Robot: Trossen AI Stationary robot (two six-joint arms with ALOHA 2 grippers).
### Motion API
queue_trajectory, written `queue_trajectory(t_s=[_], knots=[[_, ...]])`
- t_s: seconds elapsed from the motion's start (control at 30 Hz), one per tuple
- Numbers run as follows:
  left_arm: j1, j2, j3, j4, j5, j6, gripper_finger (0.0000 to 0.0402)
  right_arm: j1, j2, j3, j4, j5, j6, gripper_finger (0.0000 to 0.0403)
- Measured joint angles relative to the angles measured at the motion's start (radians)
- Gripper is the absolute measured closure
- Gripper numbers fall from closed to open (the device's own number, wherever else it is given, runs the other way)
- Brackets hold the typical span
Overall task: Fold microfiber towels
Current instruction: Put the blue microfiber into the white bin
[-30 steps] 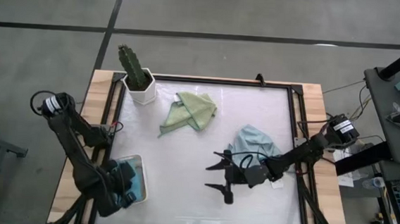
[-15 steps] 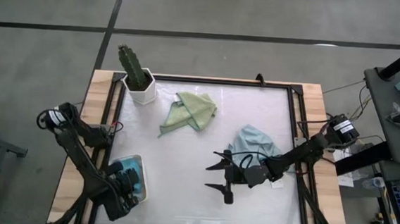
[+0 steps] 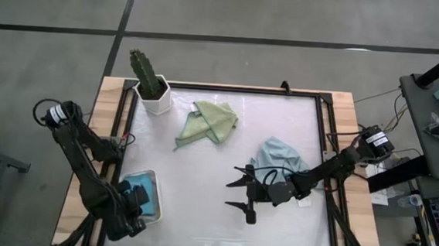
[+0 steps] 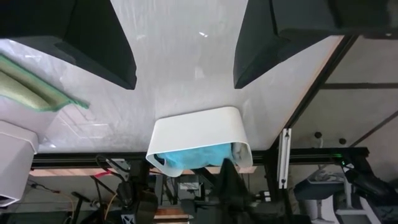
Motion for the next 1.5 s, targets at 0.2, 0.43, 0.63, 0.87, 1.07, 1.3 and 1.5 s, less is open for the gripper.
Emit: queue_trajectory(t_s=[0.2, 0.43, 0.63, 0.87, 1.07, 1.3, 1.5], knots=[[-0.008, 0.026, -0.019, 0.070, 0.008, 0.004, 0.0395, 0.000, 0.000, 0.000, -0.015, 0.000, 0.003, 0.0149], [-0.006, 0.112, -0.060, 0.164, 0.017, 0.073, 0.0395, 0.000, 0.000, 0.000, -0.016, 0.000, 0.005, 0.0140], [-0.004, 0.060, -0.047, 0.157, 0.055, 0.077, 0.0395, 0.000, 0.000, 0.000, -0.017, 0.000, 0.005, 0.0144], [0.002, -0.055, -0.039, 0.105, 0.054, 0.071, 0.0395, 0.000, 0.000, 0.000, -0.017, 0.000, 0.005, 0.0149], [0.012, -0.081, -0.055, -0.168, -0.108, 0.024, 0.0395, 0.000, 0.000, 0.000, -0.019, 0.000, 0.005, 0.0145], [0.028, -0.067, -0.166, -0.205, -0.153, -0.037, 0.0395, 0.000, 0.000, 0.000, -0.024, 0.000, 0.005, 0.0149], [0.030, -0.061, -0.190, -0.174, -0.151, -0.056, 0.0395, 0.000, 0.000, 0.000, -0.031, 0.000, -0.001, 0.0145]])
